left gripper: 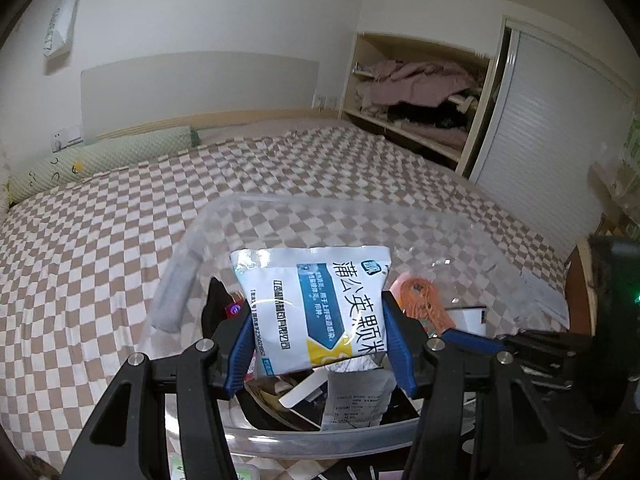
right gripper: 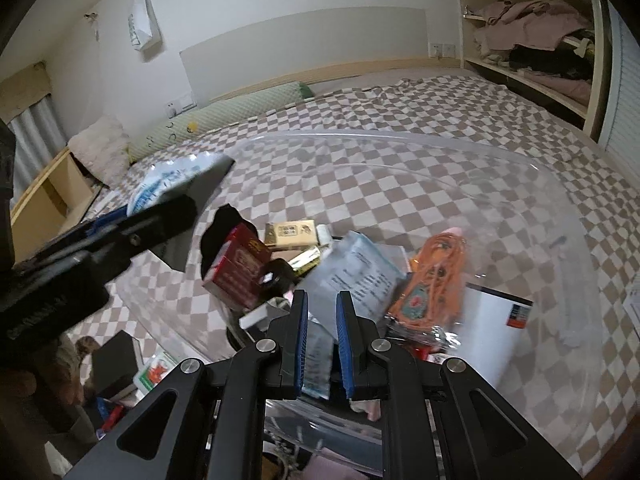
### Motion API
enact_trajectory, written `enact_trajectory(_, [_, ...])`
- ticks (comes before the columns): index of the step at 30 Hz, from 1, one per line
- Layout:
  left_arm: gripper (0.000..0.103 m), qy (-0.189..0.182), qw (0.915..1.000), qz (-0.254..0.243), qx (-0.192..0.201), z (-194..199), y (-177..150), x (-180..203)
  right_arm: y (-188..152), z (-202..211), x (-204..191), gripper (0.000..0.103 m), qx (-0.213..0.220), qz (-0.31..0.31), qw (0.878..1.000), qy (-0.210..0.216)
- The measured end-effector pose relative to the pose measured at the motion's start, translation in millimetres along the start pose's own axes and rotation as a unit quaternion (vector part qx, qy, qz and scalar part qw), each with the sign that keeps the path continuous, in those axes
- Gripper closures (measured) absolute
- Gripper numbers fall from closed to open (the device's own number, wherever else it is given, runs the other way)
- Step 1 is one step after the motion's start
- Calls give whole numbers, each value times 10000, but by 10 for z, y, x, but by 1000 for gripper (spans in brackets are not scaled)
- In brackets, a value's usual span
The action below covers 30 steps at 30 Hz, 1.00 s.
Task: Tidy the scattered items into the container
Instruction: 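Open the left gripper to drop the sachet while the right releases its packet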
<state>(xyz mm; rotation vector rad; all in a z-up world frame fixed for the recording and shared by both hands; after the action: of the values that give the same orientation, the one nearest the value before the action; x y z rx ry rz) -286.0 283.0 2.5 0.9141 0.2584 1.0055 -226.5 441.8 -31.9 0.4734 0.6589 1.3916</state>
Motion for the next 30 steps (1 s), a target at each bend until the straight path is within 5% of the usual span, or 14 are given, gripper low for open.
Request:
enact_trajectory(8, [46,155,9987,-200,-440,-206,-158,60,-14,35,111,88,-23,-140,9998,-113])
enact_trajectory(15, [18,217,9987,-180,-431,-193,-167,50,-19,33,116,88,-39,-177,9998,-114])
enact_trajectory(22, [3,268,9990,-154,-337,-141,-150,22,-29,26,114,88,-69,-150,9997,-173])
enact_trajectory(30, [0,504,9977,-322,-323,-86,-187,-12,-47,17,117,88,-120,-69,9995,-296])
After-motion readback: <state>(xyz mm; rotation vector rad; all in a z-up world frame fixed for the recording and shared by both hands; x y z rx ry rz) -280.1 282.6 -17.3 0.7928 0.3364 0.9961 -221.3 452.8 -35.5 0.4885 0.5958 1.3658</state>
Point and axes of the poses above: each gripper's, at about its wrist camera, not at the fingertips, and z roughly against the way its jaws point, x to its right, y to its top, the point moved 4 cm from there along -z, roughly the way its jaws point, and after that the axes turned 3 degrees about z, right-handed, at the moved point
